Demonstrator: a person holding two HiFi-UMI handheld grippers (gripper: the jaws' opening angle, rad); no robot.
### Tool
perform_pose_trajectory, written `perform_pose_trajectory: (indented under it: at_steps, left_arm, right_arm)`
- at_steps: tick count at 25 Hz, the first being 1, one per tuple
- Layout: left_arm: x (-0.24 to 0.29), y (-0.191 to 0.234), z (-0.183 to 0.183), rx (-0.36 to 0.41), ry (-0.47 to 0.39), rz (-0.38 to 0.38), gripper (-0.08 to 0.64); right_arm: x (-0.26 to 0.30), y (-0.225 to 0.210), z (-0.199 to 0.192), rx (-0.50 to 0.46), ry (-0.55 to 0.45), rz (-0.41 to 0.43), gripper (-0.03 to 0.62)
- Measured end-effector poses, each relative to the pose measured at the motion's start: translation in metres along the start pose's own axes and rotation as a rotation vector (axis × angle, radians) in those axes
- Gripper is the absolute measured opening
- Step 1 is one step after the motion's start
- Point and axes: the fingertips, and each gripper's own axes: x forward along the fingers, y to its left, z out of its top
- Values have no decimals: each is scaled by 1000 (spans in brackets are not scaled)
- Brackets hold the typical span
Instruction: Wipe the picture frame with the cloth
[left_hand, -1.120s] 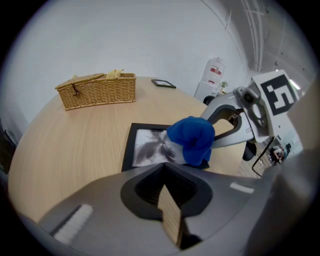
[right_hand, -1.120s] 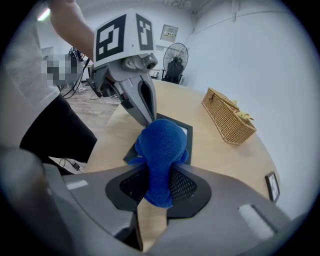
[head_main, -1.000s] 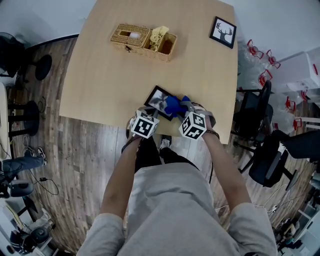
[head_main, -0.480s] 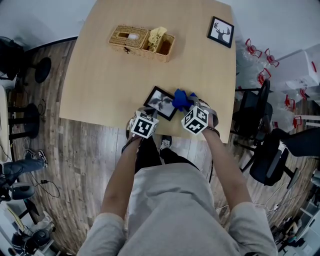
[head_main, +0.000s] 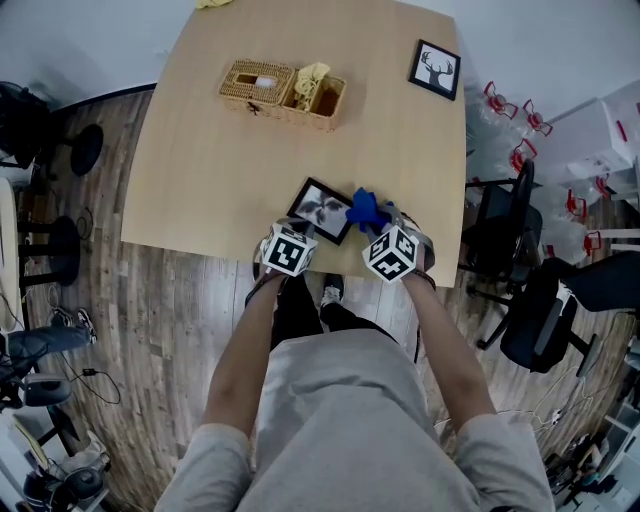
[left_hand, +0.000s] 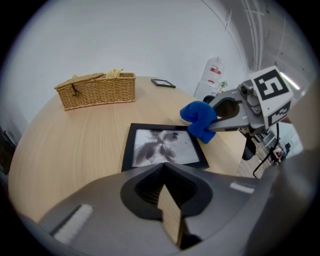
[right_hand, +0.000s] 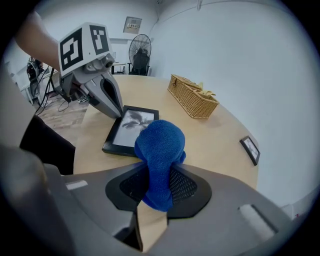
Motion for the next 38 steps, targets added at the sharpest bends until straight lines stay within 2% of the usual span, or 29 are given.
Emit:
perform_pose_trajectory:
  at_steps: [8,12,15,21,25,30,38]
  left_arm:
    - [1,-2,6,70,23,3,52]
    - [-12,10,10,76,0,52,52]
    - [-19,7,12,75,-14,46,52]
    - [-40,-8,23,37,-109,65,52]
    - [-49,-18,17,-3,-123,75,52]
    - [-70,-12,19,-45,-189,141,52]
    - [-97,-14,15,-92,-262,182,52]
  right_arm:
    - [-15,19,12,79,-41,12,92]
    - [-18,29,19,101,-56,19,92]
    - [-23,32,16,130,-58,17,92]
    - [-32,35,11,215,-83,9,92]
    - [-40,32,11,270,-113,4,92]
    - [-50,36,12,336,-153,22,92]
    - [-72,42,28,399,-233,46,92]
